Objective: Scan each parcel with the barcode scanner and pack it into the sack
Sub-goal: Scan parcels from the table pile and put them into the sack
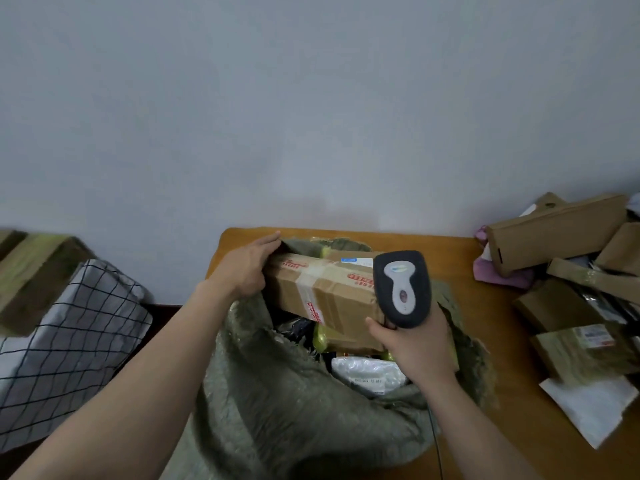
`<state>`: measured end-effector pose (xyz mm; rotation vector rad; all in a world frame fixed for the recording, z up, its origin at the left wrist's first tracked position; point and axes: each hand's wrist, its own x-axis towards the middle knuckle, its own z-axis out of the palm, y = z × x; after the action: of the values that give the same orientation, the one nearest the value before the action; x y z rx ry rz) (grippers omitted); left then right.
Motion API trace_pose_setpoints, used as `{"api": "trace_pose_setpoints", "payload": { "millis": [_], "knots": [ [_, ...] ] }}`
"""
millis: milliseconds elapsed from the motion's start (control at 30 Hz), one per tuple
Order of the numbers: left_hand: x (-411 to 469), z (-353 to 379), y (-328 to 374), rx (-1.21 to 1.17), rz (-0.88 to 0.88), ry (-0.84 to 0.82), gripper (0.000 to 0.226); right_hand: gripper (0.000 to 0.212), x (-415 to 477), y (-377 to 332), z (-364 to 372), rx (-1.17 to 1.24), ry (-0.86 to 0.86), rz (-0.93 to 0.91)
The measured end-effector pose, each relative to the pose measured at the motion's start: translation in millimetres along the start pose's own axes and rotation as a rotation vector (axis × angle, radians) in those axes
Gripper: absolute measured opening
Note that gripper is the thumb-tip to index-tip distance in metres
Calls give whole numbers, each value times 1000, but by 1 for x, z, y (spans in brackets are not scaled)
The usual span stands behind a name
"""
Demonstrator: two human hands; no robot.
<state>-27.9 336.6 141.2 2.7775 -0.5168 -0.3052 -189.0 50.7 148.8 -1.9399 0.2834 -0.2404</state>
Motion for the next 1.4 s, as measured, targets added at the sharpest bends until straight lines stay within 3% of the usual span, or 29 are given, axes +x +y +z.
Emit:
{"api": "trace_pose_setpoints", "payload": {
  "millis": [300, 433, 733, 933, 1133, 1267, 1400],
  "knots": [
    [4, -11, 44, -46, 212, 65, 87, 46, 13, -3, 38, -12, -71, 87],
    [-2, -11, 45, -109, 219, 59, 89, 44, 25, -12, 59, 44, -68, 113],
    [-5, -10, 46, -336, 116, 106, 81, 29, 53, -8, 96, 269, -139, 366],
    [2, 27, 57, -166, -40, 170, 91, 30, 64, -2, 83, 405, -81, 433],
    [15, 46, 71, -46, -296, 321, 79, 32, 50, 20, 47, 431, -22, 475],
    [28, 55, 74, 89, -308, 344, 76, 29, 40, 34, 28, 441, -13, 498],
    [24, 66, 75, 112, -220, 245, 89, 31, 34, 43, 12, 410, -64, 463]
  ]
}}
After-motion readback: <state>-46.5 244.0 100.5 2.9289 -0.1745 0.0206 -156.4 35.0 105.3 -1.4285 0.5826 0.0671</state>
